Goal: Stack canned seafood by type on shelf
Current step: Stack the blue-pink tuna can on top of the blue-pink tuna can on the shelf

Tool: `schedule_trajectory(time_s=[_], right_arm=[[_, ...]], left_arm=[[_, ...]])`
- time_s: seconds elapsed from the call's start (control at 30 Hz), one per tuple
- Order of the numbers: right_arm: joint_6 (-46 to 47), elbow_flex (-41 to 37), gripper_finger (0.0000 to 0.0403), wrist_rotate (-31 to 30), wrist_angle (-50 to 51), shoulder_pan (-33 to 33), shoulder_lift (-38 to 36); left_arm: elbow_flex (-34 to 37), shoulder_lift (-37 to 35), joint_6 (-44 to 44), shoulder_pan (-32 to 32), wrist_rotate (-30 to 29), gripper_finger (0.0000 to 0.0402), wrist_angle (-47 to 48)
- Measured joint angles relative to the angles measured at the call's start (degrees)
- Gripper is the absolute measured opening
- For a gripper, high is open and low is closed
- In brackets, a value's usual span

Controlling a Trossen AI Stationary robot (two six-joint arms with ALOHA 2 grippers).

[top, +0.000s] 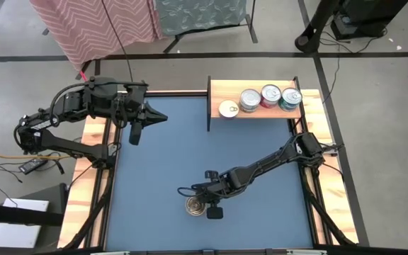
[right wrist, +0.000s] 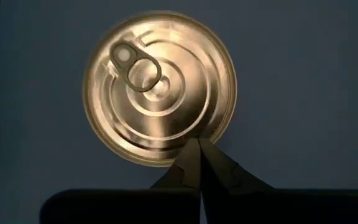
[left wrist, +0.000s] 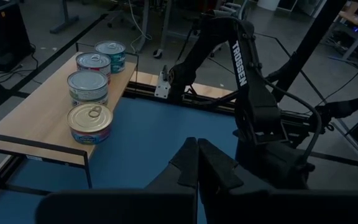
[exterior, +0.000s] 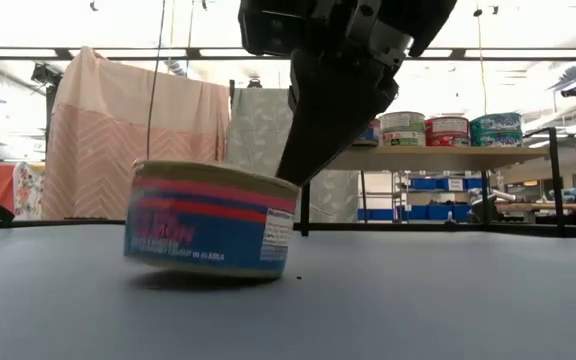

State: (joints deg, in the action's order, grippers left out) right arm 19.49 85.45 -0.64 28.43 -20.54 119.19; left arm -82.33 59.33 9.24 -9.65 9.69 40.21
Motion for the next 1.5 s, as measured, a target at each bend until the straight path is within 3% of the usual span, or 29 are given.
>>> schedule_trajectory(time_s=[0.2, 0.57, 0.8, 1.03, 1.13, 1.27, 1.5], right_arm=[[-0.59, -1.02, 0.0005, -0.55, 4.29, -0.02, 1.20], [1.37, -3.39, 0.0005, -0.60, 3.41, -0.41, 0.36], [1.32, -3.18, 0.0005, -0.39, 13.57, -0.41, -0.69], [3.88, -3.29, 0.0005, -9.94, 24.19, -0.41, -12.19], [8.54, -3.28, 0.0005, -11.74, 20.95, -0.37, -18.87], [16.50, -3.17, 0.0012, -5.91, 10.23, 0.01, -26.46], [21.05, -3.17, 0.0066, -3.01, -3.39, -0.64, -29.96]], left_arm=[[-0.01, 0.00, 0.02, 0.01, -0.01, 0.0008, 0.01], [0.00, -0.04, 0.02, 0.02, 0.00, 0.0008, 0.00], [0.00, -0.04, 0.02, 0.02, 0.00, 0.0008, -0.02], [0.00, -0.04, 0.02, 0.01, 0.01, 0.0008, -0.06], [0.00, -0.04, -0.01, 0.00, 0.00, 0.0008, -0.07], [0.00, -0.04, -1.54, 0.00, 0.00, 0.0008, -0.09], [0.00, -0.04, -4.41, 0.02, 0.01, 0.0008, -0.59]])
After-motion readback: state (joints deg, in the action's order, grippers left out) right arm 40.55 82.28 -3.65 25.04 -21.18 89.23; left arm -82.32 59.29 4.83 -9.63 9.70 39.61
